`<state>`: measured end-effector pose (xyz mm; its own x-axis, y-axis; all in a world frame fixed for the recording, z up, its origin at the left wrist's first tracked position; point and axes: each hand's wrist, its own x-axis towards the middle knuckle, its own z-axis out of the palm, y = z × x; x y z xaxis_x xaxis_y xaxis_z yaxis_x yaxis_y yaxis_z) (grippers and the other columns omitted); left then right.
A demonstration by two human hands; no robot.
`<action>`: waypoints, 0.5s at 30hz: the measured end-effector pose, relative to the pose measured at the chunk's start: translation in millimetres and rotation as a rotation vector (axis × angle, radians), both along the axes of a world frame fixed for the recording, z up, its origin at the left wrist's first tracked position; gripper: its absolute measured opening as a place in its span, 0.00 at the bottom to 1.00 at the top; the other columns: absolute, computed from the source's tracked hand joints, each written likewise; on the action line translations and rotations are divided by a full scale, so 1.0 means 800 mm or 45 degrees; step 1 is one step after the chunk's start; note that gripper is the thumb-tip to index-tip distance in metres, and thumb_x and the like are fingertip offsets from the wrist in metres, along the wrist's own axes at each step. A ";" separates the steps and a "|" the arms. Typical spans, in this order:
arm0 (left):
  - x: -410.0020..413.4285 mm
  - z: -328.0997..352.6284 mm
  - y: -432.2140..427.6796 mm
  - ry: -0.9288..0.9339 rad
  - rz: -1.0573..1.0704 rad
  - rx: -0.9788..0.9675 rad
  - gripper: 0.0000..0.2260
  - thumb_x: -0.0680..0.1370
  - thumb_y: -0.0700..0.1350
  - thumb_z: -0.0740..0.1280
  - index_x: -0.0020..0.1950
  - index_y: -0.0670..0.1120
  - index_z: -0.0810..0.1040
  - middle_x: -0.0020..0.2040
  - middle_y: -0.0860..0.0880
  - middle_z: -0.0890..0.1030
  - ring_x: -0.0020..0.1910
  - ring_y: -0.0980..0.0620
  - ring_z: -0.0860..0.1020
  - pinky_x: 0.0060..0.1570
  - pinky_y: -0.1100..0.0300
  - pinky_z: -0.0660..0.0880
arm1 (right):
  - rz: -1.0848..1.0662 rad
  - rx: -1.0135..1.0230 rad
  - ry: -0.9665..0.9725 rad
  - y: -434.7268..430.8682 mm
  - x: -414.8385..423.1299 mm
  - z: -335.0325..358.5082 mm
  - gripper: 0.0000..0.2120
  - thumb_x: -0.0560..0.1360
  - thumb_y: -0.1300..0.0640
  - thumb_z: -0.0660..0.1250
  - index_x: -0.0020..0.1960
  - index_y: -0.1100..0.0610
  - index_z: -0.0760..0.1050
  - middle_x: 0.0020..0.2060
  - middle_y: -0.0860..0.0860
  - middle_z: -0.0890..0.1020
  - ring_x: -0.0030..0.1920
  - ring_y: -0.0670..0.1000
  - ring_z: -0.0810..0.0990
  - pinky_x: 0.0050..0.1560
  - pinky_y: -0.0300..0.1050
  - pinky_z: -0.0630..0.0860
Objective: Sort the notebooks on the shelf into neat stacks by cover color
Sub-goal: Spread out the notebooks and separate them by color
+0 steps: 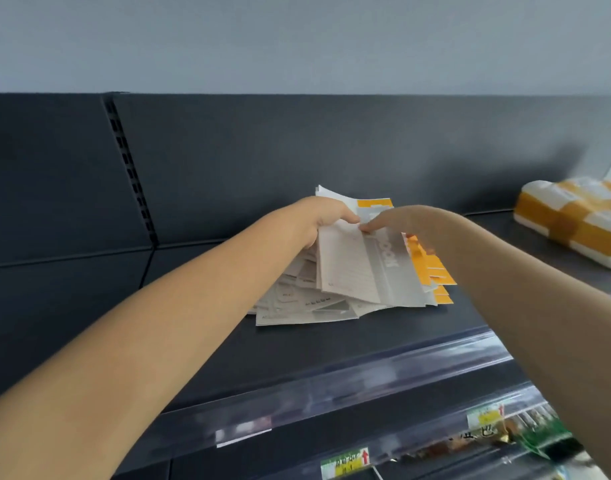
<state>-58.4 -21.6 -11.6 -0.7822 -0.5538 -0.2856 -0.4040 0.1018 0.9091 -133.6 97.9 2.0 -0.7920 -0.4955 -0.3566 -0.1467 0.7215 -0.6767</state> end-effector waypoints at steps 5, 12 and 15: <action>-0.012 -0.018 0.000 0.099 0.156 -0.199 0.30 0.68 0.45 0.76 0.66 0.43 0.67 0.64 0.44 0.72 0.58 0.45 0.76 0.58 0.50 0.76 | 0.048 0.046 0.035 0.007 -0.010 0.005 0.36 0.77 0.45 0.66 0.77 0.58 0.53 0.76 0.55 0.56 0.75 0.55 0.57 0.71 0.48 0.58; -0.018 -0.016 0.012 0.251 0.103 0.009 0.41 0.70 0.45 0.77 0.74 0.43 0.55 0.63 0.49 0.71 0.59 0.49 0.74 0.50 0.56 0.73 | -0.048 0.033 -0.013 -0.001 -0.038 -0.004 0.38 0.74 0.46 0.70 0.76 0.57 0.56 0.74 0.56 0.61 0.72 0.58 0.63 0.69 0.49 0.64; -0.017 -0.011 0.022 0.287 0.163 0.118 0.40 0.72 0.44 0.76 0.76 0.44 0.55 0.58 0.49 0.71 0.47 0.51 0.75 0.39 0.62 0.72 | -0.098 -0.011 -0.025 -0.004 -0.037 -0.004 0.32 0.75 0.48 0.69 0.72 0.59 0.63 0.65 0.56 0.71 0.65 0.57 0.71 0.64 0.48 0.69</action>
<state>-72.3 -4.1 -20.5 -0.7571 -0.6318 -0.1662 -0.1946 -0.0247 0.9806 -163.0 94.3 -1.5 -0.8208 -0.4365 -0.3685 -0.0777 0.7244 -0.6849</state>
